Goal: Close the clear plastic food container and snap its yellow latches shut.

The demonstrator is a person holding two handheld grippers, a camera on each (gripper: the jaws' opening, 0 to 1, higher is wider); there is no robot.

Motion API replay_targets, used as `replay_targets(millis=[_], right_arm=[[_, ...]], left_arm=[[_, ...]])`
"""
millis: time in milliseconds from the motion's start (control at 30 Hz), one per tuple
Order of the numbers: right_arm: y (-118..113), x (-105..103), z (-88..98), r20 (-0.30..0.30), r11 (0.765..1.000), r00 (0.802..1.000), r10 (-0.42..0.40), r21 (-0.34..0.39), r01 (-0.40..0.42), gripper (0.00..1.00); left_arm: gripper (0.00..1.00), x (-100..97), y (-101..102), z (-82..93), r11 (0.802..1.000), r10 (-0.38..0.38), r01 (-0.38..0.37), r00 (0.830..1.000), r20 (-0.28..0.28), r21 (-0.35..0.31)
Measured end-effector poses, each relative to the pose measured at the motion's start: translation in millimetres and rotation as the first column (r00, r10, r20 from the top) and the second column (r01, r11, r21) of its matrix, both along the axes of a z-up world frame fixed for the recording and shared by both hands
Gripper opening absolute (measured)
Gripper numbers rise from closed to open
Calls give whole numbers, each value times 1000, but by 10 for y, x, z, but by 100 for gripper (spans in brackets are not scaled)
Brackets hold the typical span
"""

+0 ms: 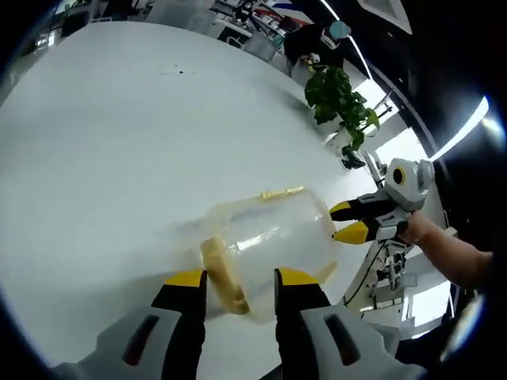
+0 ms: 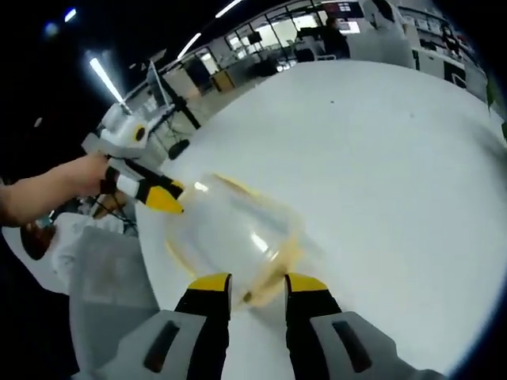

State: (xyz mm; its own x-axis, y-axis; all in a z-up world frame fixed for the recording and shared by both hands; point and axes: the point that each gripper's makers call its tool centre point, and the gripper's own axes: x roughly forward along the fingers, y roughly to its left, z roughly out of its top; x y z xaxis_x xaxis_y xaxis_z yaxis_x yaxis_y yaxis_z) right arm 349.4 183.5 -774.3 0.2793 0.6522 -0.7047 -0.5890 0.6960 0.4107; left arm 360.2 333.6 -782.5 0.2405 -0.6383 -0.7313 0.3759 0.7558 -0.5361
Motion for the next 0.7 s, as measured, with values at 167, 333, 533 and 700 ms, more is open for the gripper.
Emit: replay_targets(millis=[167, 333, 533, 700], right_arm=[[-6, 10, -7, -8, 1000, 1000, -2, -8, 2, 23], [0, 8, -9, 6, 1000, 1000, -1, -7, 1, 21], [13, 10, 0, 10, 1000, 1000, -6, -16, 6, 18], [21, 10, 10, -8, 999, 1000, 9, -40, -9, 17]], left_arm=[[31, -4, -4, 7, 1000, -2, 2, 1000, 0, 0], [30, 1, -6, -2, 1000, 9, -9, 1000, -9, -5], [28, -1, -9, -10, 999, 39, -40, 999, -6, -11], [25, -10, -41, -21, 999, 48, -47, 998, -28, 7]])
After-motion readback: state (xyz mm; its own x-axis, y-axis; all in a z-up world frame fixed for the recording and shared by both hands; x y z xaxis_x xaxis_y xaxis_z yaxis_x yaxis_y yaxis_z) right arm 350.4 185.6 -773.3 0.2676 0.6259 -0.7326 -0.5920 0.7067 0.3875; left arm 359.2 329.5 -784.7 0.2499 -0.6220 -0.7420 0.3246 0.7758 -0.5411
